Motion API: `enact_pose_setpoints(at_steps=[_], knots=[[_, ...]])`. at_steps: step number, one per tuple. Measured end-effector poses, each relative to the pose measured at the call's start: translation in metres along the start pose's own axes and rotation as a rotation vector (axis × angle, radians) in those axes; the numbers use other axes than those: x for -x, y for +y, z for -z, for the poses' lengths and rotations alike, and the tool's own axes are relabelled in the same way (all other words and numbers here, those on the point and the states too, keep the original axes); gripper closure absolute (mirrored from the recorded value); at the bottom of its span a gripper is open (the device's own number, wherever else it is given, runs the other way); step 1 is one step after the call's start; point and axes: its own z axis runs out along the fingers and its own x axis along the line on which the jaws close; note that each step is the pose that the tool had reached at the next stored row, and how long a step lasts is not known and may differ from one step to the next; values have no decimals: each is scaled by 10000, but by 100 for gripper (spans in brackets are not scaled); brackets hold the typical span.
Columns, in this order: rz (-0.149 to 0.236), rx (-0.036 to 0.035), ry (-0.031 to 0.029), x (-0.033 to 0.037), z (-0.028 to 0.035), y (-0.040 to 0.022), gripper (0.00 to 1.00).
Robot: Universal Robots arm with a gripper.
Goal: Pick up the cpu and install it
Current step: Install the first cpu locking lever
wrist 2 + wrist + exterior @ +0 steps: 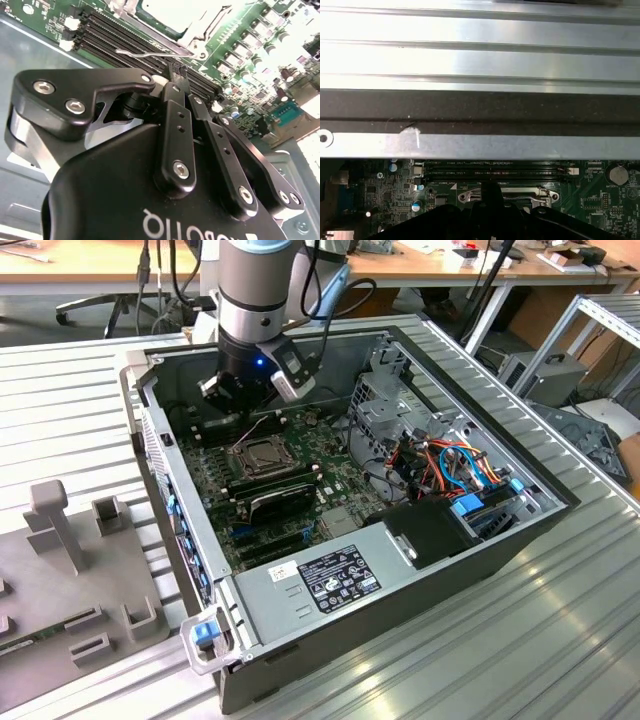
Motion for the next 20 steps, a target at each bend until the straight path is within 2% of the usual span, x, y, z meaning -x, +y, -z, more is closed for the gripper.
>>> enact_pose_setpoints(at_steps=[5,10,20], knots=[[0,0,-1,44,-30,16,89],[1,0,-1,46,-32,18,89],[1,0,0,115,-51,18,89]])
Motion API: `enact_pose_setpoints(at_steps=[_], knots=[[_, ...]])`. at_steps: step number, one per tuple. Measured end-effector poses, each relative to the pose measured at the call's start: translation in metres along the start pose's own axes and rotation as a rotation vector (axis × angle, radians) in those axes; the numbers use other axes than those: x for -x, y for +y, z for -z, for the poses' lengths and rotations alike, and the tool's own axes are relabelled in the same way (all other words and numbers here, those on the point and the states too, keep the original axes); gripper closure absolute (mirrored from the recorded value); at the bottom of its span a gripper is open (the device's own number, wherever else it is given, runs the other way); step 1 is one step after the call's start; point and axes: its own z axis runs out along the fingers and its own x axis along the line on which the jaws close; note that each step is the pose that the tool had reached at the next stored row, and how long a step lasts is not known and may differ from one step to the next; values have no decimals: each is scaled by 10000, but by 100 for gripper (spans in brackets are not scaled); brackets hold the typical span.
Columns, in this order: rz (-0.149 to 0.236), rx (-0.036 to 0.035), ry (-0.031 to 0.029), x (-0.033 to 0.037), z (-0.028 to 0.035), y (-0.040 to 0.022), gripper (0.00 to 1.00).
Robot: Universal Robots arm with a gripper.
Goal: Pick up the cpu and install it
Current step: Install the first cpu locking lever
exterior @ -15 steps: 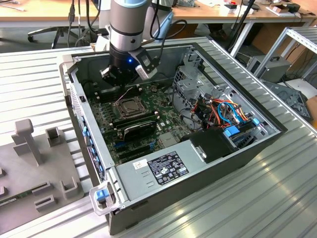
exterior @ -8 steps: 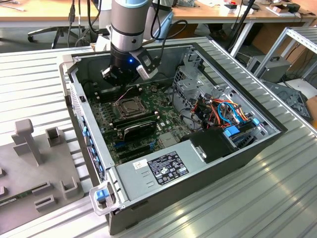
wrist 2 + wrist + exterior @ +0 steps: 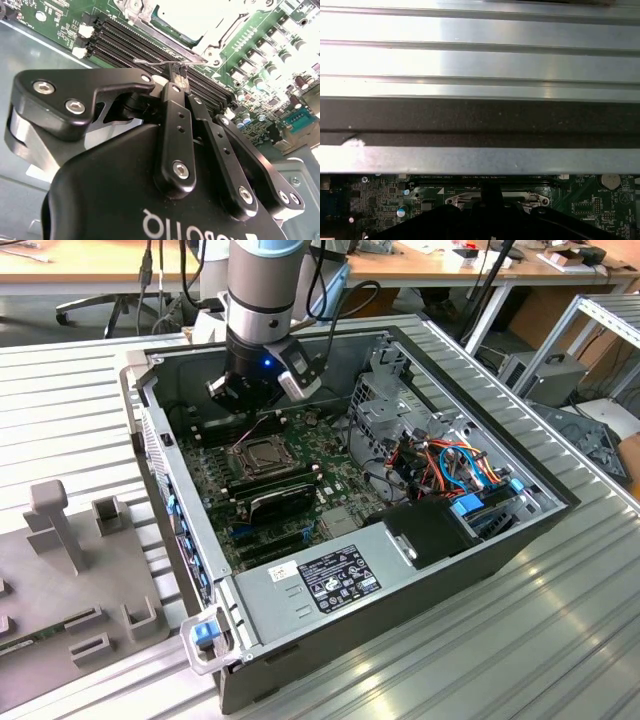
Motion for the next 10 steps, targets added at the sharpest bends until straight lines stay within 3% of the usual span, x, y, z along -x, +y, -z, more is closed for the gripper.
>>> enact_pose_setpoints(at_steps=[10], knots=[[-1,0,0,19,-25,13,89]])
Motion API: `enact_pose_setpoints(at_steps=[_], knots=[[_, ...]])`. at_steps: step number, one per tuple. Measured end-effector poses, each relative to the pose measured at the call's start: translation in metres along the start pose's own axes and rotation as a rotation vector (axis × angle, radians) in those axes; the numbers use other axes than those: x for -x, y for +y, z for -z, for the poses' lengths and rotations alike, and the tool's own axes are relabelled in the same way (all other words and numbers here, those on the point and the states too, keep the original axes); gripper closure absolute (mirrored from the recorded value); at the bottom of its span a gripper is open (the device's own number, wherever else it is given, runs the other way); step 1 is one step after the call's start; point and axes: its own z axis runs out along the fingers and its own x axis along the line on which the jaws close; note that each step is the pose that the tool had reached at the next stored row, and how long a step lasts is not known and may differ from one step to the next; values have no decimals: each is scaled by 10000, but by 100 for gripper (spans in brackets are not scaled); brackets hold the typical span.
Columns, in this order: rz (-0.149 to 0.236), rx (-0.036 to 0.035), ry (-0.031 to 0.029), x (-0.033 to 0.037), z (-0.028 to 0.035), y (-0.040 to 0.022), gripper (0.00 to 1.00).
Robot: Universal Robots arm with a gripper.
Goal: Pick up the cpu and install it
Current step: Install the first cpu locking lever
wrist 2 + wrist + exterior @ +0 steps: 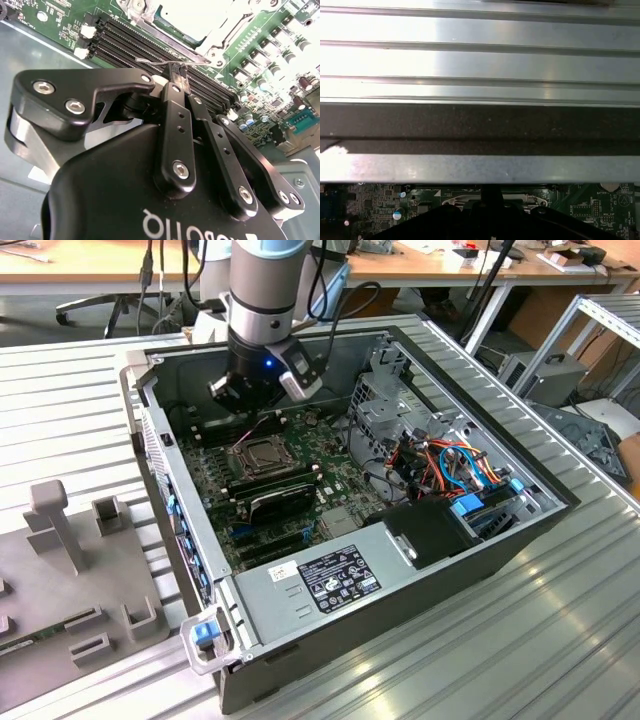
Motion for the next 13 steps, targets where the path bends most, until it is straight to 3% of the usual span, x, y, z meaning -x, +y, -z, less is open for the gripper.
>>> enact_pose_setpoints(at_steps=[13], knots=[[1,0,0,23,-40,-7,89]])
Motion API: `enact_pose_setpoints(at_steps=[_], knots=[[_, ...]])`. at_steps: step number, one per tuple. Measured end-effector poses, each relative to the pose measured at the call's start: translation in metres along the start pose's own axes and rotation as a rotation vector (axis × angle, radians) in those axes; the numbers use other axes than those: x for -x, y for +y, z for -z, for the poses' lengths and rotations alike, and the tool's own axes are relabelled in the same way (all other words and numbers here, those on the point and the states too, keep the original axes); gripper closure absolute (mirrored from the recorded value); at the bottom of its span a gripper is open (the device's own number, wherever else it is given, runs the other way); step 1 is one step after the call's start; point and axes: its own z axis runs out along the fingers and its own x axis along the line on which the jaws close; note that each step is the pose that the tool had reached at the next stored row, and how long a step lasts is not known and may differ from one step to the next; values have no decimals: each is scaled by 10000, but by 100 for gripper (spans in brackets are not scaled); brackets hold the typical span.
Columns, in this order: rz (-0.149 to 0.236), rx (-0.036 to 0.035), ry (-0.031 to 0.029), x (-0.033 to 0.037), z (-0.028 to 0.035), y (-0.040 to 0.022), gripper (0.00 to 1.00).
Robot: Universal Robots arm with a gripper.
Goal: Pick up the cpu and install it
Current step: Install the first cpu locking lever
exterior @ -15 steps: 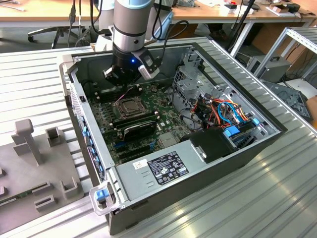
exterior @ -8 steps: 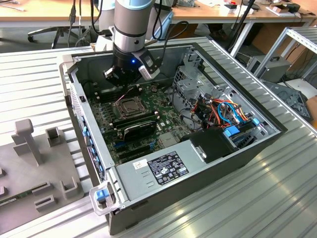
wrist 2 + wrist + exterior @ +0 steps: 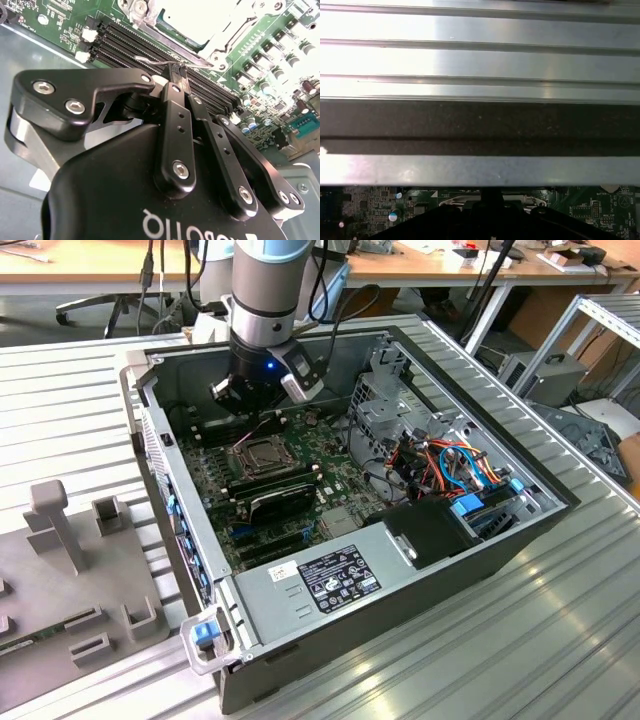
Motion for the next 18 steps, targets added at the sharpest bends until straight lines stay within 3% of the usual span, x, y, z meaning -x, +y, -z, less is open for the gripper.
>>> enact_pose_setpoints(at_steps=[18], knots=[[-1,0,0,83,-83,-10,89]])
